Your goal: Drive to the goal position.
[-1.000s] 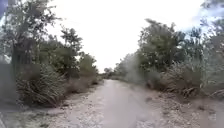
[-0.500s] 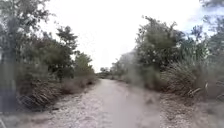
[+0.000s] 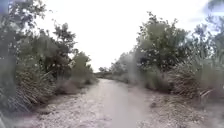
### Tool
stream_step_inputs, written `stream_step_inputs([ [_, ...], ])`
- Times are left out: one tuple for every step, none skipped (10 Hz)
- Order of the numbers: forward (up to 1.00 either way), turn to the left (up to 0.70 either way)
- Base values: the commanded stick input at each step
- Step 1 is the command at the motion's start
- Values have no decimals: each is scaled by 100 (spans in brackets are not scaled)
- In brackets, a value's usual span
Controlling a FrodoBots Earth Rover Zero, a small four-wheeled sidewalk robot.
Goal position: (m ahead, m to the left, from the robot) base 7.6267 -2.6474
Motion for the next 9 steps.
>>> stream_step_inputs([
  [45, 0],
  [45, 0],
  [45, 0],
  [45, 0],
  [45, 0],
  [45, 0],
  [45, 0],
  [45, 0],
  [45, 0],
])
